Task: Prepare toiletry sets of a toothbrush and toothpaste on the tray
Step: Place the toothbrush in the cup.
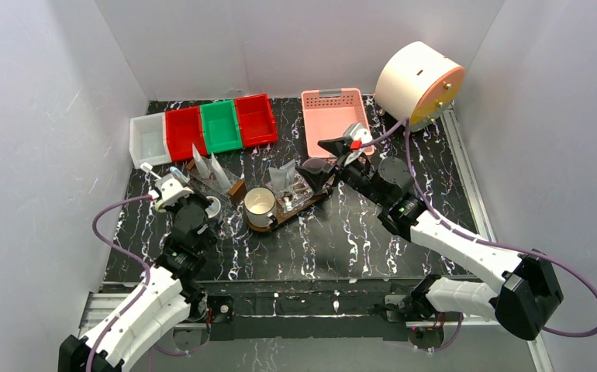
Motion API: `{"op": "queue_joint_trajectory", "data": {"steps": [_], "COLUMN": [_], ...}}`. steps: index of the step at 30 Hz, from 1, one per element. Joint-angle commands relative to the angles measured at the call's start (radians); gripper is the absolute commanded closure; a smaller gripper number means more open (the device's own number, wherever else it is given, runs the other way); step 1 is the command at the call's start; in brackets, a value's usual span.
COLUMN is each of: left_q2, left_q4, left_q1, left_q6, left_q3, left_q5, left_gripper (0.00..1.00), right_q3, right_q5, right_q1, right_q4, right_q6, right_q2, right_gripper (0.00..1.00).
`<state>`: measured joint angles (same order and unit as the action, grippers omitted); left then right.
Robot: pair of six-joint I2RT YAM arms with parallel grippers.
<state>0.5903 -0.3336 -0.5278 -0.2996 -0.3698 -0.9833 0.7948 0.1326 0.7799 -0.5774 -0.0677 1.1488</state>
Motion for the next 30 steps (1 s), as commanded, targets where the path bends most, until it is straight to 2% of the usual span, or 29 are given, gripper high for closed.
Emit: {"op": "queue_joint_trajectory", "data": {"steps": [1,7,11,21,30], "left_q2": [0.039,0.106,0.143,0.212,0.237], "left_q4": [-0.208,-0.328,-0.354,-0.365,-0.298], "left_q1": [-0.006,-0.006,-0.005,-0.005,-0.005], "left_q6": [-0.013,0.018,-0.012,-0.064,-0.134], "left_q3": [0.061,0.107,0.129,0.144,0.143], "left_q5": [-0.104,-0.153,-0.156,-0.173,-0.196], "left_gripper": [1.0,1.0,1.0,1.0,1.0], "right_q3": [-0.016,-0.02,-0.02,-0.023,-0.022], "right_q5": [-0.047,-0.059,-0.058,-0.051,-0.058], "right_q1": [0.001,0.001,0.001,0.001,0.001], "right_q4": [-0.044,-0.045,-0.047,-0.049,-0.055], "right_q6": [0.05,0.063,0.065,0.062,0.062], "right_q2": [-0.049,-0.047,-0.047,-0.058,-0.04], "right_gripper": [0.01,0.01,0.01,0.01,0.01]}}
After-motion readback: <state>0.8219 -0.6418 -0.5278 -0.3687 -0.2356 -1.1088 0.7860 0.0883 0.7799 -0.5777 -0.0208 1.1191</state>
